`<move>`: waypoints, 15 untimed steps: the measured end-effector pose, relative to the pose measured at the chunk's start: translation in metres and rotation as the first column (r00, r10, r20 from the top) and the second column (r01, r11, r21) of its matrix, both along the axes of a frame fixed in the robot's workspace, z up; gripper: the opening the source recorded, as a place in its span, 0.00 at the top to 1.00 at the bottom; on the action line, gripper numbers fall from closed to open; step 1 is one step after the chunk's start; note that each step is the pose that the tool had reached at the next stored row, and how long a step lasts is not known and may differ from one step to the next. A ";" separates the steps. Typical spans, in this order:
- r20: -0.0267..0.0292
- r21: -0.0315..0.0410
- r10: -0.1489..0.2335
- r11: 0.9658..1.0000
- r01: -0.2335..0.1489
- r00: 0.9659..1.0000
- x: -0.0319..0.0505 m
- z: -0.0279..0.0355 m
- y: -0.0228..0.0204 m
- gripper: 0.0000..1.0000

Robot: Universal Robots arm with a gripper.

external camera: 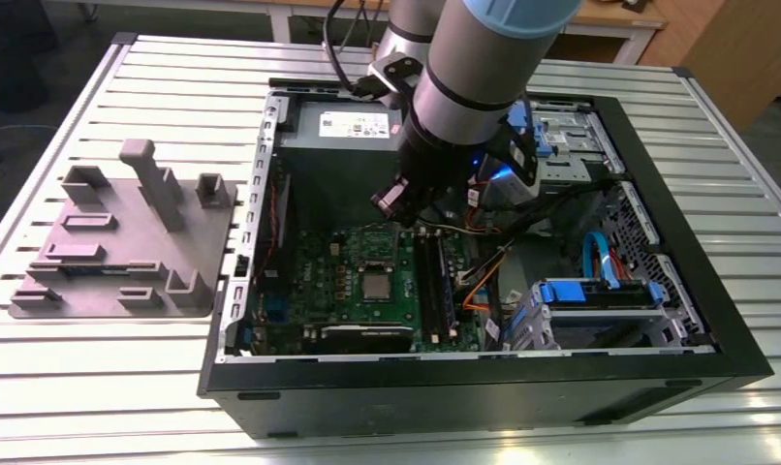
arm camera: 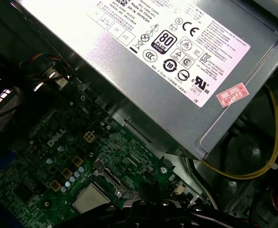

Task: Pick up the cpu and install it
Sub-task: 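Close the cpu cover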

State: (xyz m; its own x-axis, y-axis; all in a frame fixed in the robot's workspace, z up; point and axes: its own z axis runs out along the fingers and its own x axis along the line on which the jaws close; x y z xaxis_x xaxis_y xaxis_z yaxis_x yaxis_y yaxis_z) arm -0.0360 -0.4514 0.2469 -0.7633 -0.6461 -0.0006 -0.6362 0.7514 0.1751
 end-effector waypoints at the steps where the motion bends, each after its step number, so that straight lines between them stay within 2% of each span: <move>1: 0.000 0.000 0.000 1.000 0.000 1.000 0.0000 0.0002 0.0000 0.89; 9: 0.002 0.000 0.006 1.000 -0.006 1.000 -0.0002 0.0013 -0.0005 0.89; 15: 0.006 0.000 0.016 1.000 -0.016 1.000 -0.0006 0.0012 -0.0042 0.89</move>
State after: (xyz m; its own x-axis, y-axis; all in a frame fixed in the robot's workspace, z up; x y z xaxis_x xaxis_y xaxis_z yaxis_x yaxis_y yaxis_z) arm -0.0366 -0.4556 0.2482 -0.7530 -0.6580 -0.0050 -0.6490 0.7413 0.1713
